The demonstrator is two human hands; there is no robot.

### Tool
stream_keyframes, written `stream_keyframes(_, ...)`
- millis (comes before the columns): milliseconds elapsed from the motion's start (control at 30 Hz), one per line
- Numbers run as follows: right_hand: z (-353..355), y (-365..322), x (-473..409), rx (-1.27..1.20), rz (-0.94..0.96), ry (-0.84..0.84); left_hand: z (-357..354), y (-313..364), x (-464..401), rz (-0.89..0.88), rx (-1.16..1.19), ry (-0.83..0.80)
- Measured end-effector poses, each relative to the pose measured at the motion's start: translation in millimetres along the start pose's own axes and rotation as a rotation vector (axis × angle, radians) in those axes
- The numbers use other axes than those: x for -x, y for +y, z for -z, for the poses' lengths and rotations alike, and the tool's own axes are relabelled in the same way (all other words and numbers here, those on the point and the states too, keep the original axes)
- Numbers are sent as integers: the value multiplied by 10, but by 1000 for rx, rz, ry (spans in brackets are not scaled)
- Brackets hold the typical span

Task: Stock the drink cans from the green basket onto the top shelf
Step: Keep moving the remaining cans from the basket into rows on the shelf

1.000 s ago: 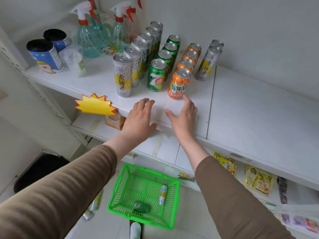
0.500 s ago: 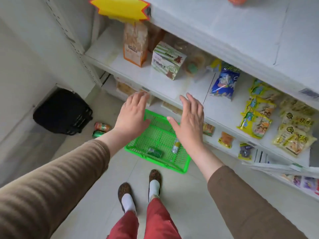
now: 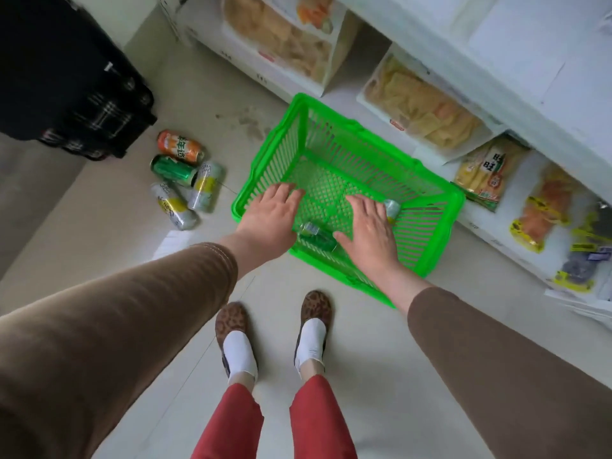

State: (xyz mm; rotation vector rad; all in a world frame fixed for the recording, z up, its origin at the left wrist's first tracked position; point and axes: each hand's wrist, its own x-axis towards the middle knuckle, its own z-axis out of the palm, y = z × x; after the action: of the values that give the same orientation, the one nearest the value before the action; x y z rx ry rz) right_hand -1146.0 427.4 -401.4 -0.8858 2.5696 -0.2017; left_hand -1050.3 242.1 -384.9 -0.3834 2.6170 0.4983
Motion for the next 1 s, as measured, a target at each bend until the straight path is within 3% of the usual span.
stream_keyframes(400,-1755,634,-769,7,-141,-442,-1167,-198,-1099,-24,-101,-175)
stream_keyframes(600,-2141,696,-882,54,-176,-486,-1335,-338,-1273,-31,-99,-204)
stream_keyframes(800,-1837,639,-865,-145,-347,-420,-1158,-346,-1140,-24,-87,-201)
stream_keyframes(1000,-498,245,-556,-378,-358,-136,-175,-119,-619,13,6,-112)
